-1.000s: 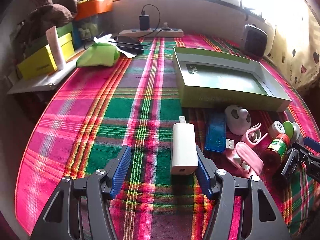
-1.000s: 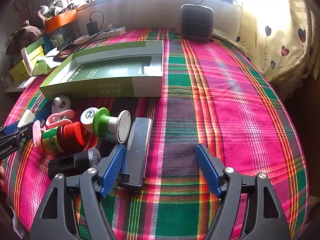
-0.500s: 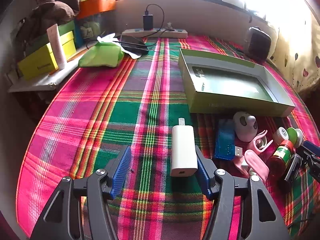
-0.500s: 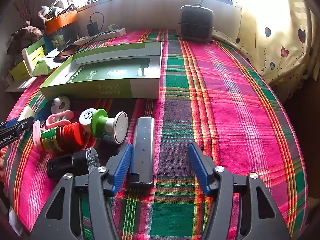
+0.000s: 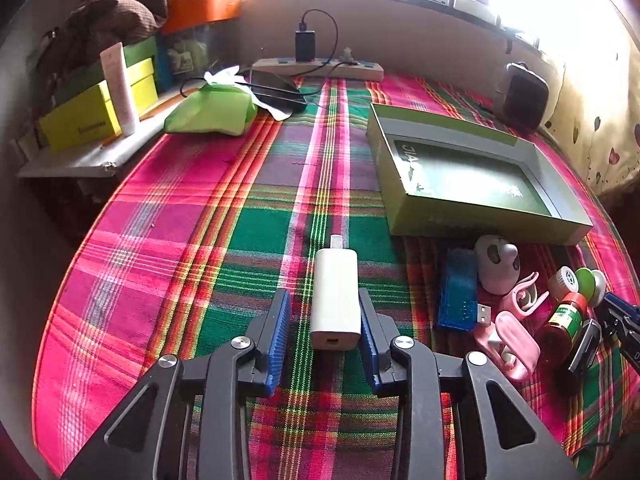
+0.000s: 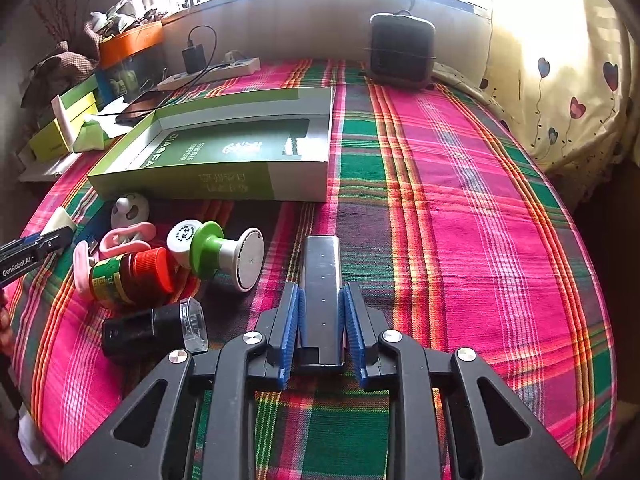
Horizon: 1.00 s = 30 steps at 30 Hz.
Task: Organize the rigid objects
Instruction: 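Close the left tool on the white charger while the right tool grasps the lighter, then carry the white charger and the lighter over the green box tray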
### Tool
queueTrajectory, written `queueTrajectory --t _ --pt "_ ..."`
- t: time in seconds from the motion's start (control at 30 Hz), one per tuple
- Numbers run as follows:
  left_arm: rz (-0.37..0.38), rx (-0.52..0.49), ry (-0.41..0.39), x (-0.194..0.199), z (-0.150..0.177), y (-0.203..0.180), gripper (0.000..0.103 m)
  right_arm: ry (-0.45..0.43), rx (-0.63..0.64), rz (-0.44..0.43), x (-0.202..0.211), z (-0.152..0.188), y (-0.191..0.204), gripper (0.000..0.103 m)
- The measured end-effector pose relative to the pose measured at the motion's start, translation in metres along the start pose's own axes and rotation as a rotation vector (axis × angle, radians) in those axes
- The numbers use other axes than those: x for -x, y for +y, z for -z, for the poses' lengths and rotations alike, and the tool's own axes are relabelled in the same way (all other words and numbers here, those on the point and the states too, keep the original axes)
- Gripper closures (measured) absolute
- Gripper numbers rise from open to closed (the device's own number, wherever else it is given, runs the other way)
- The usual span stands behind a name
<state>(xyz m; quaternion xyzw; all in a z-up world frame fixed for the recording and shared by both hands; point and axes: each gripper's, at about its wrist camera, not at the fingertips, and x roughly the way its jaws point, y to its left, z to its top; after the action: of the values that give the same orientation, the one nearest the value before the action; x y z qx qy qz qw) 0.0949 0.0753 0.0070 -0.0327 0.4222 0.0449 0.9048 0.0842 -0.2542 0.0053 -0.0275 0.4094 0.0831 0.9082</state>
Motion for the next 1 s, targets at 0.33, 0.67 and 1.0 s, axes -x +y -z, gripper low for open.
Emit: queueTrajectory --t 0.33,0.67,1.0 --pt "0.001 -0.010 -0.007 0.001 -0.005 -0.005 0.083 0.001 0.014 -0.024 0.001 -0.002 0.000 0.079" --pt "0.003 0.009 0.009 -0.004 -0.005 -0.004 0.083 -0.009 0.018 -0.040 0.002 -0.003 0.001 0.079" --pt "0.001 0.026 0.012 -0.012 -0.014 -0.006 0.080 -0.012 0.007 -0.040 0.002 -0.003 -0.001 0.079"
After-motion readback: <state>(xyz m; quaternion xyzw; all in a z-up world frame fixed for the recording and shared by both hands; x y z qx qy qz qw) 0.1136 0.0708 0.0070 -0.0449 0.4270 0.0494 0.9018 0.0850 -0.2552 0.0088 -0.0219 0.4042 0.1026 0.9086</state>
